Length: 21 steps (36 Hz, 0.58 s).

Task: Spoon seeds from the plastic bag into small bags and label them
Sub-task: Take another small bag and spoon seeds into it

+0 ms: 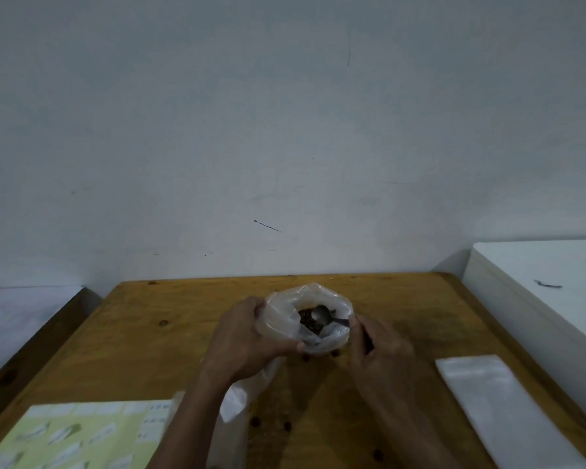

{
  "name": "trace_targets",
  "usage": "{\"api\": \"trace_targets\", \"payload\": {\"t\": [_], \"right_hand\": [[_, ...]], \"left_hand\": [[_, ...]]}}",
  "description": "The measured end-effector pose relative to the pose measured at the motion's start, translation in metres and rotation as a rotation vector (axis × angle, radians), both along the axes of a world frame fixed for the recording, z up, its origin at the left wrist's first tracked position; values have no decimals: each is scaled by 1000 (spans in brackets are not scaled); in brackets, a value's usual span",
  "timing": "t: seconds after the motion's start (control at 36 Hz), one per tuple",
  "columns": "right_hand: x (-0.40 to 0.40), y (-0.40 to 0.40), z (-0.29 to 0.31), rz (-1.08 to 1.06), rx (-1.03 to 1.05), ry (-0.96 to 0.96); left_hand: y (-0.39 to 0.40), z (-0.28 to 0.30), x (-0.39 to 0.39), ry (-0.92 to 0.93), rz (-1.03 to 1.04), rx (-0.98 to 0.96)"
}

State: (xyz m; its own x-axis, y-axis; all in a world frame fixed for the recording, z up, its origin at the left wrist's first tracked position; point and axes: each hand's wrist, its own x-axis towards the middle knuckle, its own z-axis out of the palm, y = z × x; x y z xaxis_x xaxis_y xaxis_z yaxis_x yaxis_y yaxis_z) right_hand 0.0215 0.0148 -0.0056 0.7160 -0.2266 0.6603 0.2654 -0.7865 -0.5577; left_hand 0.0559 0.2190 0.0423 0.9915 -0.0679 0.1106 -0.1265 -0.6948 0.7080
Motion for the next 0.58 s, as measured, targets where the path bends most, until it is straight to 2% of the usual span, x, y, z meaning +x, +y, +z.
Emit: {"api": "trace_targets", "payload": {"t": [0.06,0.14,0.25,0.42,0.58], "right_hand": [[-1,5,0,-43,171,132],[-3,11,6,-53,537,330],[0,13,12,-52,899,410],[2,-1,21,-51,1078,357],[4,-13,41,-48,1005,279]], "left_hand": [[-1,0,-1,2,-4,-2],[-2,0,-1,0,-8,-6],[-1,0,-2,12,0,-20],[2,1,-2,7,9,-27],[2,0,-1,8,8,-6]]}}
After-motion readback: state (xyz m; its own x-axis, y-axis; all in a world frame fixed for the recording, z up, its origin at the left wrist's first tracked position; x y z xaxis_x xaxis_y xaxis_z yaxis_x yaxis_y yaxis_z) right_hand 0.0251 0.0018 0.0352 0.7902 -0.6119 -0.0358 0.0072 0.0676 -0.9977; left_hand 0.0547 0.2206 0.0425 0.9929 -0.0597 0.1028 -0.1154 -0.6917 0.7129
